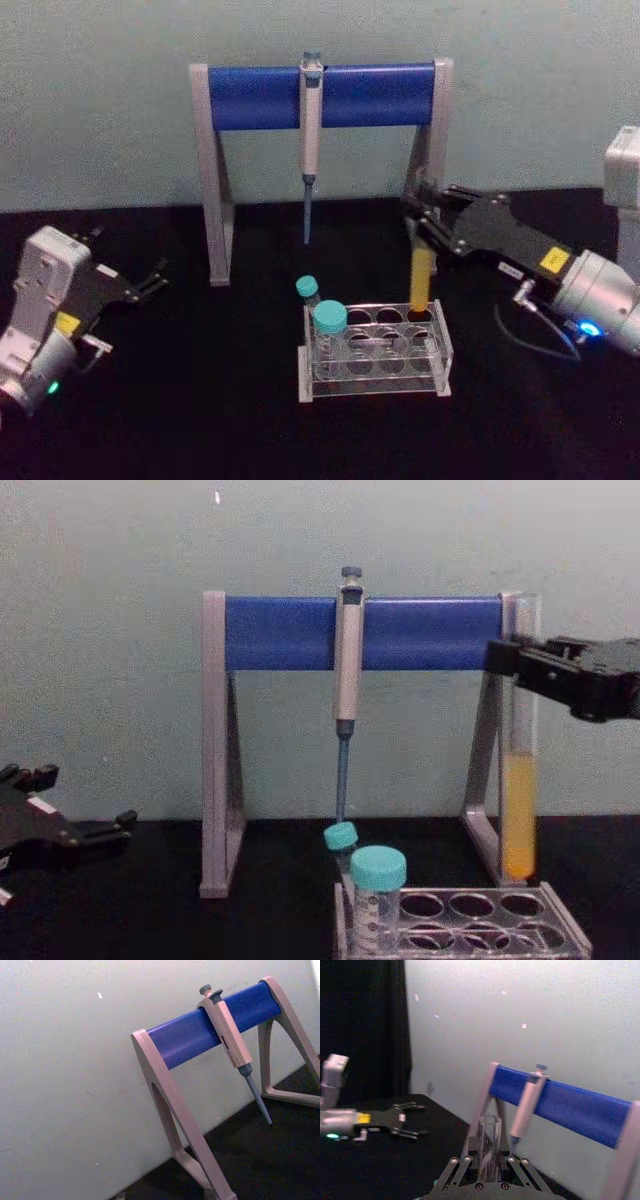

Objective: Pick up the test tube from the test tube rack, shake it, then place it back into the test tube rack.

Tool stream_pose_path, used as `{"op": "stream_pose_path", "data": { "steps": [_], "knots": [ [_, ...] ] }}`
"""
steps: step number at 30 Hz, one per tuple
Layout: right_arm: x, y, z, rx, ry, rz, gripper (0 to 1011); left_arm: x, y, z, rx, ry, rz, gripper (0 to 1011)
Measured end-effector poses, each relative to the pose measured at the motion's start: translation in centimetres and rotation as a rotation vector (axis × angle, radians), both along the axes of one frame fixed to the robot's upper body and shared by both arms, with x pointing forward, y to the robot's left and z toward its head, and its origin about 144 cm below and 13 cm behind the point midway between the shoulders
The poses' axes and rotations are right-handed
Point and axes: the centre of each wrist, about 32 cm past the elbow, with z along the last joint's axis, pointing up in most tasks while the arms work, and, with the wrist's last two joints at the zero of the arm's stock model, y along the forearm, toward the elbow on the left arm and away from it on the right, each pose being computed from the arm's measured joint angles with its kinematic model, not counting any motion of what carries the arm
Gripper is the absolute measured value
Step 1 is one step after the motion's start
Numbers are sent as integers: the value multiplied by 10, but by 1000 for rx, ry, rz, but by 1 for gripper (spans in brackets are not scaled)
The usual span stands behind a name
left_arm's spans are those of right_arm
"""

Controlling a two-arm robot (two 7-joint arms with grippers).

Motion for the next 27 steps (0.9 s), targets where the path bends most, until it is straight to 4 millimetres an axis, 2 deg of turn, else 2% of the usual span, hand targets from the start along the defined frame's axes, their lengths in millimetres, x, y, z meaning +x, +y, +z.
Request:
{"op": "stream_pose_path", "data": {
  "steps": [5,13,18,27],
  "knots": [
    [0,-6,2,-29,-17,-72,233,0,0,0,0,0,0,1001],
    [10,1,1,-1,-37,-110,233,0,0,0,0,0,0,1001],
    [19,9,-2,53,-31,-82,233,0,0,0,0,0,0,1001],
    [23,16,-5,130,-4,-1,233,0,0,0,0,0,0,1001]
  ]
}}
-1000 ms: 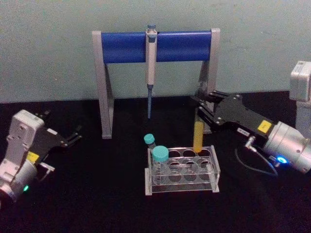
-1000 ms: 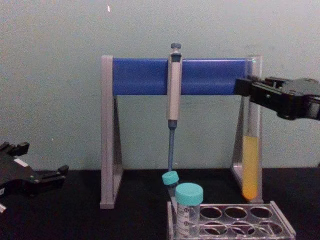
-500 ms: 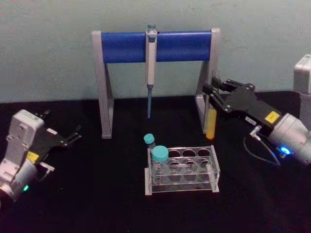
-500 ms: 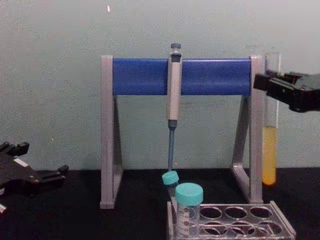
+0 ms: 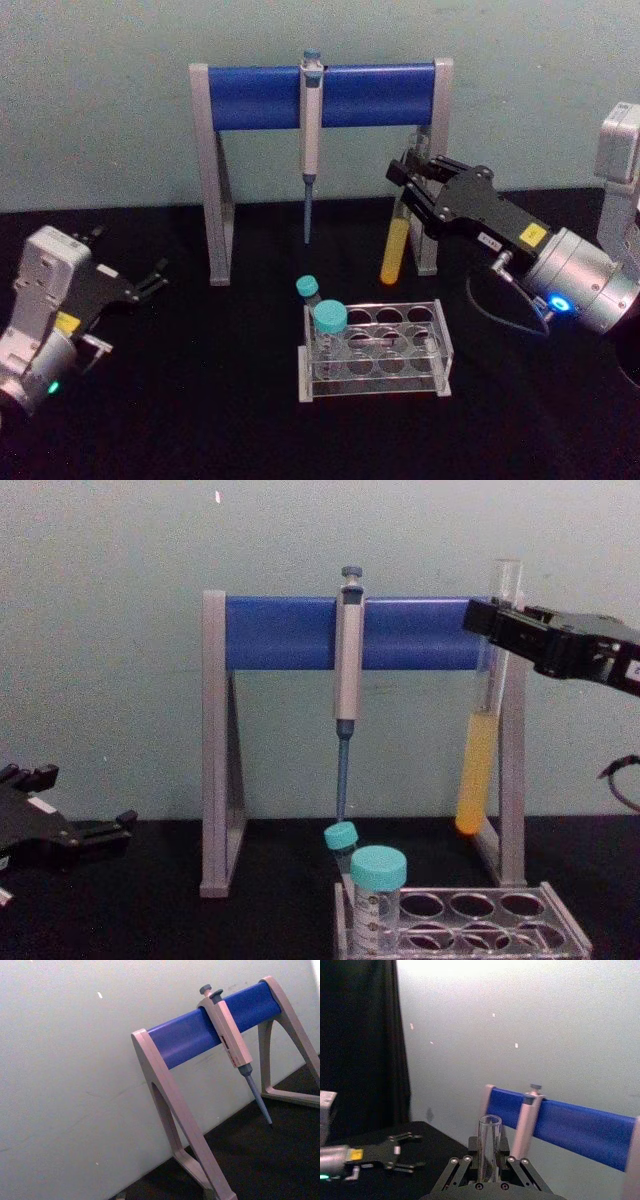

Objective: Pick up the test tube from the test tube rack, shake it, then place it back into the test tube rack.

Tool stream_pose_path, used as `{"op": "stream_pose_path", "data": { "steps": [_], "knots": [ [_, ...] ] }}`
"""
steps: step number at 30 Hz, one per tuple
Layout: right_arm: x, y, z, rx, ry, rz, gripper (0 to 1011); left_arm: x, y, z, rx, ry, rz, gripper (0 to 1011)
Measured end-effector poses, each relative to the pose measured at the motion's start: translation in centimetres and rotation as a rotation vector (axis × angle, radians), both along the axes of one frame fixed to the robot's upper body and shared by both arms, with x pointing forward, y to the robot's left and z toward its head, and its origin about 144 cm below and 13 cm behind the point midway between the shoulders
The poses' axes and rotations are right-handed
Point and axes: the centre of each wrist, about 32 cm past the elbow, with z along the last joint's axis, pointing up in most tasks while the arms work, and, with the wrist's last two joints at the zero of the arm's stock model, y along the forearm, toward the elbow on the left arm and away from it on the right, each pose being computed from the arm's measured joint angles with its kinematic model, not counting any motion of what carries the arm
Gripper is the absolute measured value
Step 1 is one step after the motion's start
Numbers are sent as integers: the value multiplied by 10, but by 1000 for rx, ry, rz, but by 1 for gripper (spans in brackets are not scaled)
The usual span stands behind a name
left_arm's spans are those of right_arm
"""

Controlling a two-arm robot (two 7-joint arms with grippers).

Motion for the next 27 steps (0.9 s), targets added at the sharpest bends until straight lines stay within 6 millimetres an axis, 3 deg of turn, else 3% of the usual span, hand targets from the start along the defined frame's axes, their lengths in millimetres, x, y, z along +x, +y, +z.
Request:
{"op": "stream_pose_path", "data": {
  "steps": [15,27],
  "knots": [
    [-17,-13,4,-71,52,121,233,0,0,0,0,0,0,1001],
    [-22,-24,11,-193,15,5,233,0,0,0,0,0,0,1001]
  ]
}}
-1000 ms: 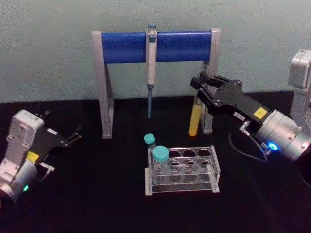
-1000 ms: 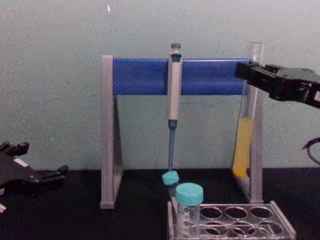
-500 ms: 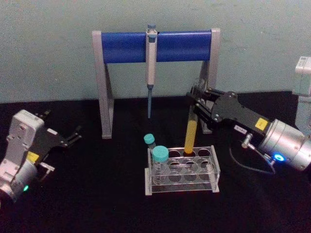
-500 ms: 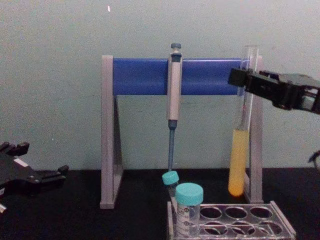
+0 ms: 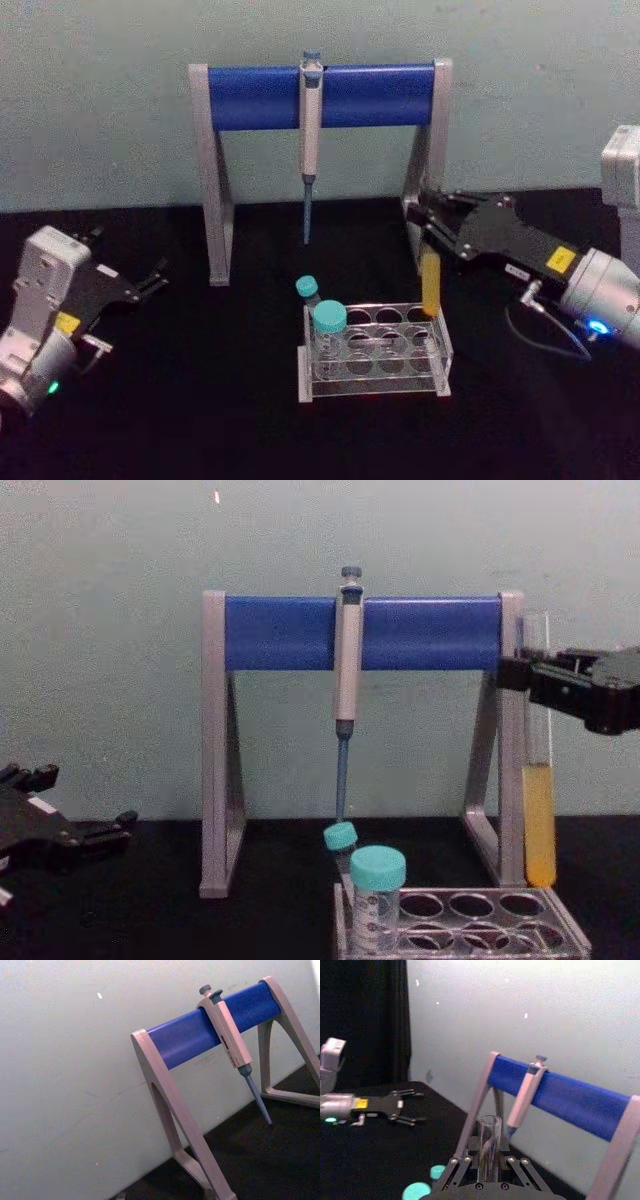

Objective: Pick up the test tube from the test tube rack, shake it, then place it back into the test tube rack.

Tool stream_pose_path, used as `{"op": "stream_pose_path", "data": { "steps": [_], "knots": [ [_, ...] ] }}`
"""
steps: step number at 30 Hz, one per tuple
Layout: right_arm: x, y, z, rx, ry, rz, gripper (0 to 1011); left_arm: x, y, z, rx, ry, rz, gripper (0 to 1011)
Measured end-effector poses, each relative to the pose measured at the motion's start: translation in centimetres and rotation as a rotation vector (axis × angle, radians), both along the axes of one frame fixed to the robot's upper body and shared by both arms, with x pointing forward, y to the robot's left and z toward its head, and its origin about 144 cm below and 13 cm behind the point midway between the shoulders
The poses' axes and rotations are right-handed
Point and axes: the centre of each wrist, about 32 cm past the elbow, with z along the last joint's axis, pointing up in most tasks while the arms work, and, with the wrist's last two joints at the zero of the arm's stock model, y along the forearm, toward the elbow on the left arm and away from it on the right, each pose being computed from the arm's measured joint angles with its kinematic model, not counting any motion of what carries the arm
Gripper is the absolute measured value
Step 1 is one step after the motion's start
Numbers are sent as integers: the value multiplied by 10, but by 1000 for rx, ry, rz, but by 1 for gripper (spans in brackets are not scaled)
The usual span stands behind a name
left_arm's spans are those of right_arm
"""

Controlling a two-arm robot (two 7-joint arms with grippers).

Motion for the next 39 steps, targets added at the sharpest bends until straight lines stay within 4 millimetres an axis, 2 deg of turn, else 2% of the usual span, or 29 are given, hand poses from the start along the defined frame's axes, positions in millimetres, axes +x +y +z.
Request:
{"op": "stream_pose_path", "data": {
  "steps": [11,24,32,39],
  "knots": [
    [14,12,-5,74,-48,-48,233,0,0,0,0,0,0,1001],
    [20,20,-15,251,39,26,233,0,0,0,0,0,0,1001],
    [16,19,-13,241,82,88,233,0,0,0,0,0,0,1001],
    [8,12,-8,167,99,118,233,0,0,0,0,0,0,1001]
  ]
}}
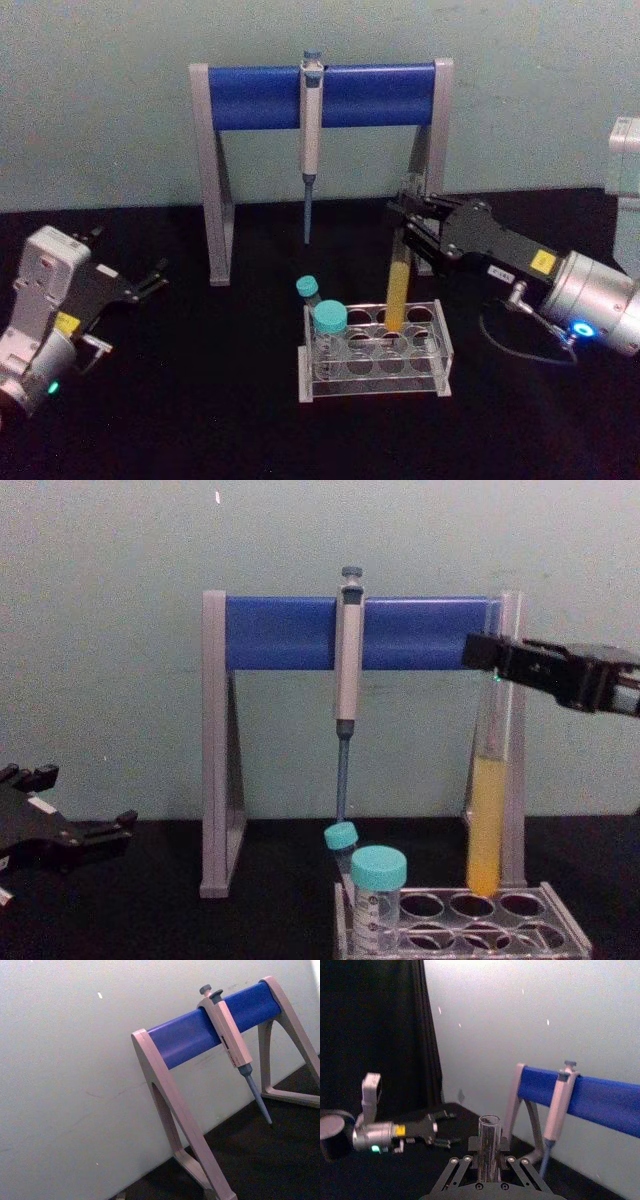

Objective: Pick up the test tube from the test tube rack, shake it, then place it back into the test tube rack.

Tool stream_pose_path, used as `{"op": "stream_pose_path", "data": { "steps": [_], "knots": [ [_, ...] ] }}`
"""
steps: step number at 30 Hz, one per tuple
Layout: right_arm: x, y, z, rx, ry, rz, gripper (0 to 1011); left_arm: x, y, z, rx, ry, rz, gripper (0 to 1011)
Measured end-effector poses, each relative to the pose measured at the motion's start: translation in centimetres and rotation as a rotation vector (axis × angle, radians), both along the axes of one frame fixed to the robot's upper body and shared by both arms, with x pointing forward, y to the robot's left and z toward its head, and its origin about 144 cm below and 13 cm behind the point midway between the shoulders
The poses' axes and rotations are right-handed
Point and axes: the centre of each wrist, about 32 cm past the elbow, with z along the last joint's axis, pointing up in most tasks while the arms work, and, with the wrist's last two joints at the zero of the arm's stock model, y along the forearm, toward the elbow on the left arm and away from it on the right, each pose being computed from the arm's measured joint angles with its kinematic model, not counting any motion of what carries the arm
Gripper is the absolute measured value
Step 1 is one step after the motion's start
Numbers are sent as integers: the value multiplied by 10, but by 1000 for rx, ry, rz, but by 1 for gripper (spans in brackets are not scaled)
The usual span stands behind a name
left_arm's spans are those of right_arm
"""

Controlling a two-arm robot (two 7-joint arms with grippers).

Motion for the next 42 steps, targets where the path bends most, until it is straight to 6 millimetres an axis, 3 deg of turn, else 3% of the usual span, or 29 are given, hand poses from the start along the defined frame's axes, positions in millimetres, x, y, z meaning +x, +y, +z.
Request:
{"op": "stream_pose_path", "data": {
  "steps": [12,23,42],
  "knots": [
    [-6,-14,6,-86,-34,-105,233,0,0,0,0,0,0,1001],
    [2,-4,-2,-2,-47,-131,233,0,0,0,0,0,0,1001],
    [4,2,-3,0,-62,-101,233,0,0,0,0,0,0,1001]
  ]
}}
